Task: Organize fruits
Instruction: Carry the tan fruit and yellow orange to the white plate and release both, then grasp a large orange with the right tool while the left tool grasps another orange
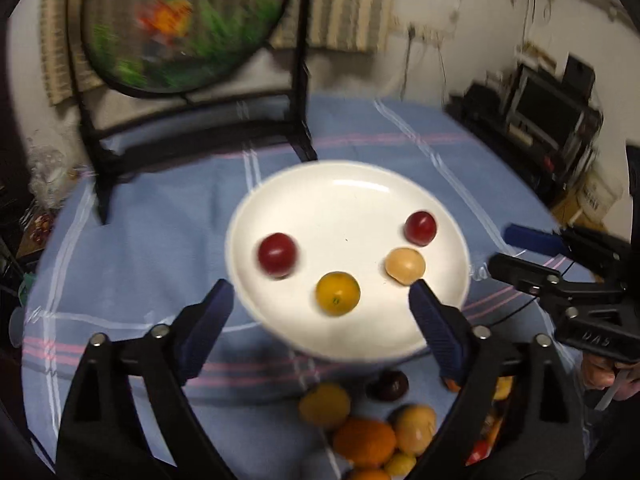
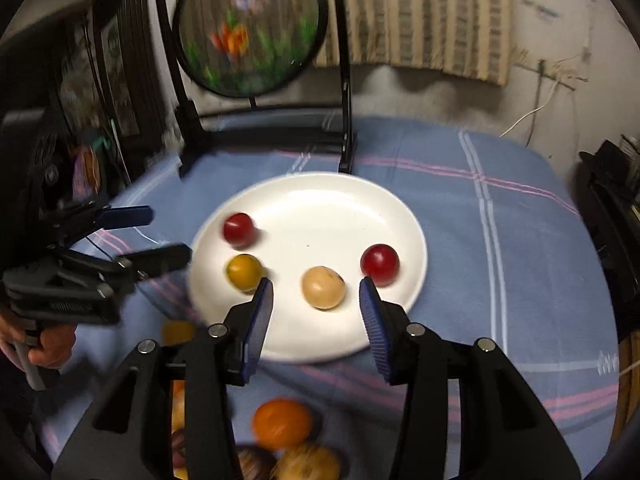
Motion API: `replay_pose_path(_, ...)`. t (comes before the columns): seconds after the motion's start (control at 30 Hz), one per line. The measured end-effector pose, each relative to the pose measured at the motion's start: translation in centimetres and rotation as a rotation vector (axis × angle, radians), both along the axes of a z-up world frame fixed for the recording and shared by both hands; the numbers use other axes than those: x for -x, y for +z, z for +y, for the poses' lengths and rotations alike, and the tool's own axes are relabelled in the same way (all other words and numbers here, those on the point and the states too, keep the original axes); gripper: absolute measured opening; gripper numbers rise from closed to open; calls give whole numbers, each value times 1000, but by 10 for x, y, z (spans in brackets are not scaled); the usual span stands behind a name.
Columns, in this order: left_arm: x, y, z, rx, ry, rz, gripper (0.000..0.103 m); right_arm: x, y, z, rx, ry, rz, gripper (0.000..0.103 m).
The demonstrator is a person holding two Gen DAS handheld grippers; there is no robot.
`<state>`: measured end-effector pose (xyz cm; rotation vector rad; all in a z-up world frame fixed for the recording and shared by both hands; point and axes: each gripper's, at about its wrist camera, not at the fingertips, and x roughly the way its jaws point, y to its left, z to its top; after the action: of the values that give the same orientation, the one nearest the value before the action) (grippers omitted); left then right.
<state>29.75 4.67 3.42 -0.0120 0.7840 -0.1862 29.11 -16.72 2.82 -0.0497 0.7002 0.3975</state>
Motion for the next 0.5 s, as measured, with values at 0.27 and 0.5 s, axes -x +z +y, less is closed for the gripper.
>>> replay_pose_path(0.27, 125, -28, 11, 13, -28, -3, 95, 111, -28, -17, -29, -1, 27, 46)
replay_pose_path(0.5, 179, -85, 3, 60, -51, 51, 95, 153, -78, -22, -140, -85, 130, 46)
